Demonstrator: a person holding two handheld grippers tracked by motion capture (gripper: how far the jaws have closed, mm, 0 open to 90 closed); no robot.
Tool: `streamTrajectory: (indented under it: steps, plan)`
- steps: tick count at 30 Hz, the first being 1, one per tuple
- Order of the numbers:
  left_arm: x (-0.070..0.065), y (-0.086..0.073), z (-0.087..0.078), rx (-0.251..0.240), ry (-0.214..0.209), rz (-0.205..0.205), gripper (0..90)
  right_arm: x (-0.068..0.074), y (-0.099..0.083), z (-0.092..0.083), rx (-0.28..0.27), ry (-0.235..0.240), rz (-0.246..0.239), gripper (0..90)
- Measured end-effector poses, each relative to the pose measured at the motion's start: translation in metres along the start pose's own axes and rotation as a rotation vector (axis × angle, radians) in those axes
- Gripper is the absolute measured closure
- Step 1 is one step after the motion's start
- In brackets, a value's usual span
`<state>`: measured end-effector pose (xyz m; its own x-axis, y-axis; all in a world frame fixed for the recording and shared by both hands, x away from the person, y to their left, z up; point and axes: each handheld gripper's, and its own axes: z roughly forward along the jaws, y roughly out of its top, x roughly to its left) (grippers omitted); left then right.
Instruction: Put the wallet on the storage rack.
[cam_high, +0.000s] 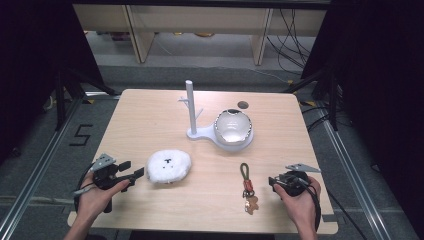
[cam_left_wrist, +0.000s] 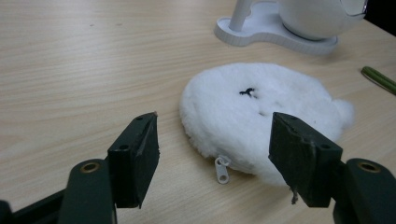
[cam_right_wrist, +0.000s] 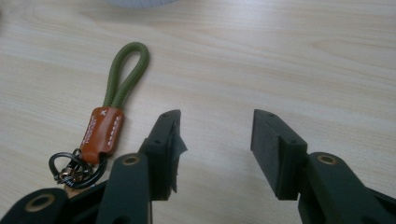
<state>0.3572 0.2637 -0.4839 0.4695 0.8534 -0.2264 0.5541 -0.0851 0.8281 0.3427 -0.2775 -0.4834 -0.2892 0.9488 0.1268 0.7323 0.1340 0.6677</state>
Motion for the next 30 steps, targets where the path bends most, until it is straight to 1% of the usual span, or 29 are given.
streamTrajectory:
  steps: [1,2,3,4,5,6,7,8,9,10,11,12,13,14,15,16,17,18,19,20,21,22,23,24,25,26,27,29,30]
  plan:
    - [0.000,0.000,0.000,0.000,0.000,0.000,32.6,0.001,0.001,0.001,0.009,-0.006,0.008,51.4]
    - [0.000,0.009,0.004,0.031,-0.017,0.006,32.7,0.001,0.002,0.002,0.019,0.007,0.003,51.2]
    - [0.000,0.009,0.004,0.031,-0.017,0.006,32.6,0.001,0.002,0.002,0.019,0.007,0.003,51.2]
    - [0.000,0.019,0.009,0.074,-0.017,0.011,32.6,0.005,0.004,-0.001,0.063,0.007,0.006,50.8]
    - [0.000,0.024,0.011,0.091,-0.013,0.027,32.6,0.006,0.005,-0.001,0.068,0.011,0.011,50.5]
    - [0.000,0.029,0.015,0.102,-0.017,0.031,32.7,0.006,0.006,0.000,0.074,0.004,0.008,50.1]
    - [0.000,0.029,0.015,0.102,-0.017,0.031,32.7,0.006,0.006,0.000,0.074,0.004,0.008,50.1]
    - [-0.001,0.034,0.017,0.111,-0.018,0.033,32.7,0.005,0.006,-0.001,0.083,0.005,-0.014,50.0]
    - [-0.001,0.038,0.021,0.125,-0.024,0.031,32.8,0.007,0.007,-0.001,0.083,0.008,-0.006,49.9]
    - [0.001,0.042,0.023,0.158,-0.030,0.042,32.7,0.008,0.007,-0.002,0.087,0.029,-0.004,49.7]
    - [0.001,0.048,0.031,0.203,-0.035,0.031,32.7,0.009,0.008,-0.001,0.079,0.033,-0.001,49.6]
    - [0.001,0.048,0.031,0.203,-0.035,0.031,32.7,0.010,0.009,-0.003,0.090,0.019,-0.001,49.5]
    - [0.002,0.051,0.034,0.232,-0.042,0.037,32.7,0.008,0.009,-0.001,0.089,0.018,-0.036,49.4]
    - [0.002,0.054,0.040,0.260,-0.040,0.039,32.7,0.009,0.010,-0.001,0.084,0.018,-0.033,49.4]
    - [0.002,0.054,0.040,0.260,-0.040,0.039,32.7,0.009,0.010,-0.001,0.084,0.018,-0.033,49.4]
    - [0.001,0.058,0.044,0.283,-0.035,0.037,32.7,0.013,0.012,-0.004,0.091,0.033,-0.014,49.3]
    - [0.001,0.060,0.047,0.297,-0.037,0.037,32.7,0.013,0.012,-0.004,0.091,0.033,-0.014,49.3]
    - [0.002,0.062,0.052,0.335,-0.029,0.028,32.5,0.012,0.013,-0.002,0.069,0.053,-0.022,49.2]
    - [0.002,0.062,0.052,0.335,-0.029,0.028,32.2,0.012,0.013,-0.002,0.069,0.053,-0.022,49.2]
    - [0.003,0.062,0.056,0.353,-0.027,0.020,32.2,0.015,0.014,-0.003,0.086,0.034,-0.011,49.0]
    - [0.003,0.061,0.059,0.365,-0.015,0.029,32.1,0.016,0.015,-0.004,0.097,0.039,-0.013,48.8]
    - [0.005,0.061,0.062,0.389,-0.019,0.023,32.2,0.016,0.015,-0.003,0.103,0.053,-0.020,48.6]
    - [0.006,0.060,0.066,0.408,-0.018,0.007,32.2,0.016,0.015,-0.003,0.103,0.053,-0.020,48.6]
    - [0.008,0.058,0.071,0.434,-0.028,-0.005,32.2,0.016,0.016,-0.001,0.095,0.057,-0.036,48.5]
    - [0.008,0.058,0.071,0.434,-0.028,-0.005,32.2,0.016,0.016,-0.001,0.095,0.057,-0.036,48.5]
    - [0.010,0.056,0.076,0.455,-0.020,-0.019,32.1,0.015,0.016,0.001,0.092,0.072,-0.032,48.3]
    - [0.010,0.056,0.076,0.455,-0.020,-0.019,32.1,0.015,0.016,0.001,0.092,0.072,-0.032,48.3]
    - [0.012,0.055,0.081,0.472,-0.024,-0.032,32.0,0.017,0.016,0.001,0.103,0.069,-0.031,48.2]
    - [0.013,0.054,0.085,0.479,-0.028,-0.053,32.1,0.018,0.015,0.001,0.109,0.048,-0.041,47.7]
